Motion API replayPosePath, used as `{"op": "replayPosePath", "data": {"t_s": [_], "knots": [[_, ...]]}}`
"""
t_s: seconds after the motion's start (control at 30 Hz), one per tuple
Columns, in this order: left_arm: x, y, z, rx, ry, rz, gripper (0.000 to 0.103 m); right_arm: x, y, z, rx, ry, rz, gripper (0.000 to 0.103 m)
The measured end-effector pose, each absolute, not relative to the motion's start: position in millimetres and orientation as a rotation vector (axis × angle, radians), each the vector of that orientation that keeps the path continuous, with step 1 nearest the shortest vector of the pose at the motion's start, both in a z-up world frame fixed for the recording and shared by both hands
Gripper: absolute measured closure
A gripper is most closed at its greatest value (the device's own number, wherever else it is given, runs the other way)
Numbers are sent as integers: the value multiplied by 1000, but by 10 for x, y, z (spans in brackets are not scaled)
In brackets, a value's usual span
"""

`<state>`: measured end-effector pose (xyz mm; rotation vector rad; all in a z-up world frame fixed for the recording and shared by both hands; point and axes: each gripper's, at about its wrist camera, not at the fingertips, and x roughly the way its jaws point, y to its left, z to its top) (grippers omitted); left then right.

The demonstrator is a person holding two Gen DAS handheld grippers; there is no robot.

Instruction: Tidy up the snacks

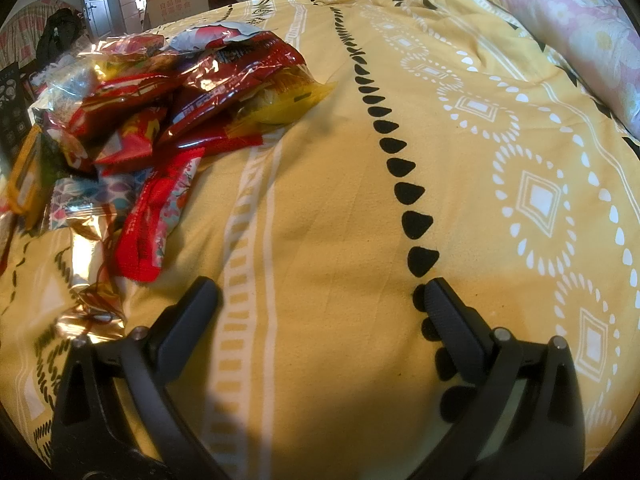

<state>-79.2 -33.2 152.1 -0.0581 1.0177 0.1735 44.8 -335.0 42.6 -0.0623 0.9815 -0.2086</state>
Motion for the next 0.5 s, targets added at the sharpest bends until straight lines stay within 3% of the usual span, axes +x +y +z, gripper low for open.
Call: {"op": "replayPosePath", "data": {"t_s": [0.2,0.5], "knots": [[-1301,-177,1544,-52,1056,241,0,448,-3350,426,-62,982,-209,0],[-1471,-20,1694,-29,998,314,0,448,-3350,426,-62,982,-209,0]]}}
